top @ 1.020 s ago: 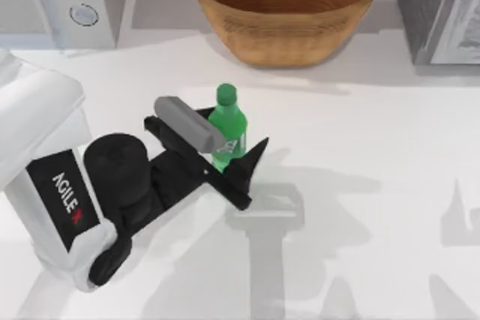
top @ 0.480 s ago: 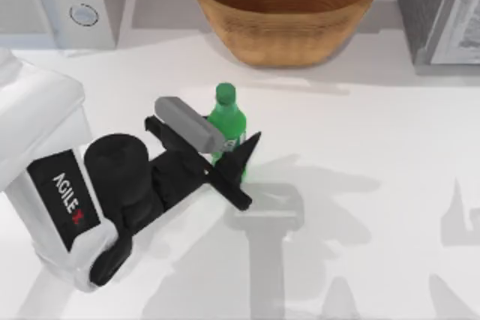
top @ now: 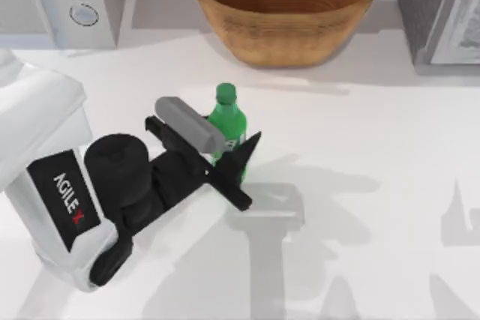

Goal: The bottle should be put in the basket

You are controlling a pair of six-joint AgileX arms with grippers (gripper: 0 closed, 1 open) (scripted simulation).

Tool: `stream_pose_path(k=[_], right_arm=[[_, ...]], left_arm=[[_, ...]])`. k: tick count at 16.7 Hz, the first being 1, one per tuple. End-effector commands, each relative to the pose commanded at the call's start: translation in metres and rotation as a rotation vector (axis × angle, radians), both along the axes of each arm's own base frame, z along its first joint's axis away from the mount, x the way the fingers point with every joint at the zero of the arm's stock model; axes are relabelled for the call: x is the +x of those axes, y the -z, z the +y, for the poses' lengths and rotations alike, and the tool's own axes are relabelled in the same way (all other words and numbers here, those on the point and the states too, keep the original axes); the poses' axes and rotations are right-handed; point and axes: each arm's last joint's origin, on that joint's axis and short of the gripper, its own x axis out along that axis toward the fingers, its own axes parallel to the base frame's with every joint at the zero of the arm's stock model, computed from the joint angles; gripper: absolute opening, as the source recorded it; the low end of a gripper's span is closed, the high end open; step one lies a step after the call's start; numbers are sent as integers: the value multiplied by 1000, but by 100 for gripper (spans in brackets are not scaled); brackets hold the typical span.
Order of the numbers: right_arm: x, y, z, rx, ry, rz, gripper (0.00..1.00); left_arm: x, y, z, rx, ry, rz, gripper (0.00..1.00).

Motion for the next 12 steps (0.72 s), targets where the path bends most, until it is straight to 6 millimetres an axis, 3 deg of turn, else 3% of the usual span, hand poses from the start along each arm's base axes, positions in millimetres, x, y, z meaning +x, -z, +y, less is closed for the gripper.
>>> stream_pose_path(k=[4,8,12], right_arm=[[0,0,0,0,0,0,100],[0,0,0,0,0,0,100],[0,0,0,0,0,0,100]], left_arm=[[-2,-12,6,0,3,3,0],[-14,-47,30,-2,-6,6,0],[-42,-84,62,-7,-13,-1,0]])
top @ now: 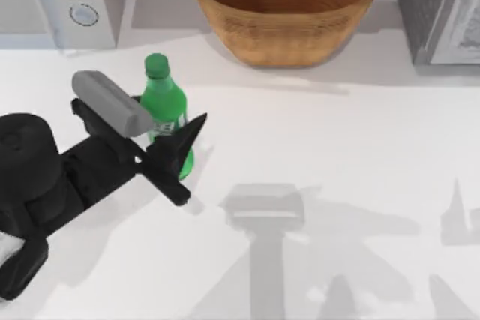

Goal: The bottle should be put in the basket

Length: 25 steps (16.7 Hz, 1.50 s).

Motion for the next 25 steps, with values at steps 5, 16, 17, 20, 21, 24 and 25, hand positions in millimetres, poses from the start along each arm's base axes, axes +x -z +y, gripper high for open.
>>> stream_pose_path(k=[5,16,17,20,21,24,25], right_arm=[[0,0,0,0,0,0,100],[0,0,0,0,0,0,100],[0,0,0,0,0,0,100],[0,0,0,0,0,0,100],[0,0,0,0,0,0,100],[0,0,0,0,0,0,100],[0,0,0,0,0,0,100]], left_arm=[[-41,-18,30,0,10,-12,0],[-49,-20,36,10,8,4,0],[-43,-24,32,13,-1,9,0],[-11,-40,13,23,-58,33,0],[3,-48,5,27,-87,41,0],[54,-72,-29,40,-196,57,0],[72,-80,-43,43,-238,60,0]])
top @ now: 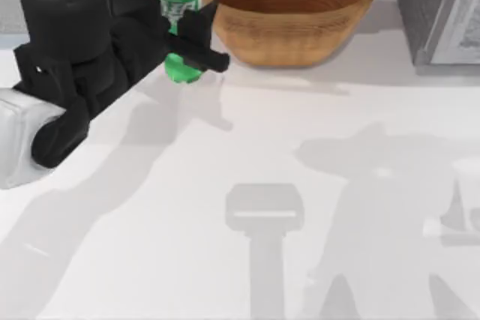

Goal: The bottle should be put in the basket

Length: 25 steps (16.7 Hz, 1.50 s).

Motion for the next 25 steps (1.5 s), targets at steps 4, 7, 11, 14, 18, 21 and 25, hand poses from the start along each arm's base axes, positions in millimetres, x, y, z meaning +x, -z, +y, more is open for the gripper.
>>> stream_pose_path(k=[4,7,11,14,18,21,25], right_arm=[[0,0,0,0,0,0,100],[0,0,0,0,0,0,100],[0,0,0,0,0,0,100],[0,0,0,0,0,0,100],[0,0,0,0,0,0,100],[0,0,0,0,0,0,100],[0,0,0,0,0,0,100]], left_arm=[[65,-31,-63,12,-177,-8,0],[98,-52,-111,10,-306,-30,0],[117,-72,-161,-3,-454,-58,0],[119,-79,-183,-7,-534,-68,0],[119,-82,-192,-9,-572,-72,0],[119,-82,-192,-9,-572,-72,0],[129,-75,-191,-8,-574,-73,0]])
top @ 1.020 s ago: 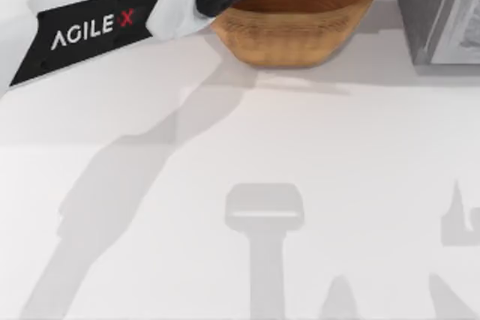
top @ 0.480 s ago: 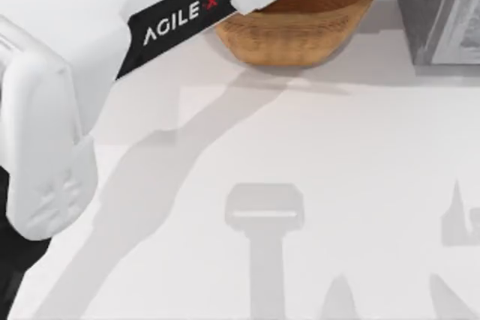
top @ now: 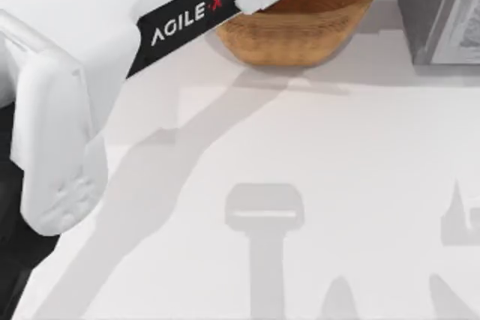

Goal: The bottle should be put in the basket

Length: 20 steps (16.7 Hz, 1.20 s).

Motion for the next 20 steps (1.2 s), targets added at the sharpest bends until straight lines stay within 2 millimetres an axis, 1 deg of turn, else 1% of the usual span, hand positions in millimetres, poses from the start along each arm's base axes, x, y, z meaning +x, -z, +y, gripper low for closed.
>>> stream_pose_path(k=[4,6,8,12,20], right_arm=[[0,0,0,0,0,0,100],[0,0,0,0,0,0,100],[0,0,0,0,0,0,100],[0,0,0,0,0,0,100],[0,0,0,0,0,0,100]], left_arm=[[20,17,-2,-1,1,-1,0],[30,28,-3,-1,2,0,0],[39,35,-1,-1,2,0,0],[39,35,0,-1,2,0,0],[39,35,0,-1,2,0,60]])
